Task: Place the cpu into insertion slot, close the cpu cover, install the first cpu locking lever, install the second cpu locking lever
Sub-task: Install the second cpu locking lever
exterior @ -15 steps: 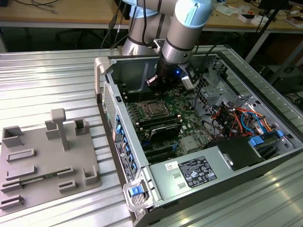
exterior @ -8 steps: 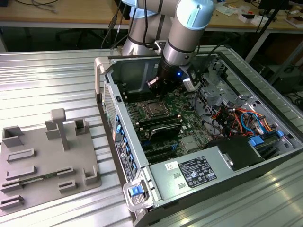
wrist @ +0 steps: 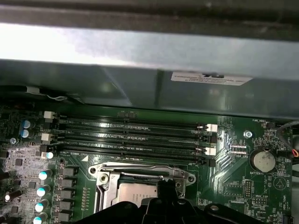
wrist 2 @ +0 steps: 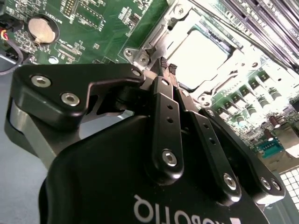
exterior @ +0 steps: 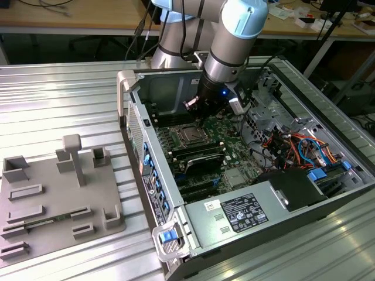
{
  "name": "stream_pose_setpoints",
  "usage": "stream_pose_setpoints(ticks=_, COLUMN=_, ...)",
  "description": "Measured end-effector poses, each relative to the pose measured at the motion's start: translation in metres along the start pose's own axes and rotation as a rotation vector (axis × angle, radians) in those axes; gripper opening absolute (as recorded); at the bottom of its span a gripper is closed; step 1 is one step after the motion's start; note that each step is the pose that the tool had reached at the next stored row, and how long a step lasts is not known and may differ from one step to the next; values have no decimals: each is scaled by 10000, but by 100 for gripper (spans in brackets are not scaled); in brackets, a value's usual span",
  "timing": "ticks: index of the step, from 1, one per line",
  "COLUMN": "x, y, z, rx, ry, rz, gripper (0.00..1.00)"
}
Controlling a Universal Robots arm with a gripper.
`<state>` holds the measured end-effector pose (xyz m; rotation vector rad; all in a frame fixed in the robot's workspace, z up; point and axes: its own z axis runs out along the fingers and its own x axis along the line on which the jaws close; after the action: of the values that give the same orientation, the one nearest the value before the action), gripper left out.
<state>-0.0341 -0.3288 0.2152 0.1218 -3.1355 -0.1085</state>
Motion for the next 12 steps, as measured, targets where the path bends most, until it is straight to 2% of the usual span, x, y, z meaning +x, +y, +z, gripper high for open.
stream_pose_setpoints(ticks=6, x=-2, y=1, z=-8, rx=1, ry=0, rz=0, gripper=11)
stream_pose_setpoints(ticks=10, x=-2, y=5, z=-71, rx=2, ry=1, rz=0, gripper=11)
stream_pose_setpoints(ticks=12, x=-2, y=4, z=-83, rx=3, ry=0, rz=-1, gripper=11)
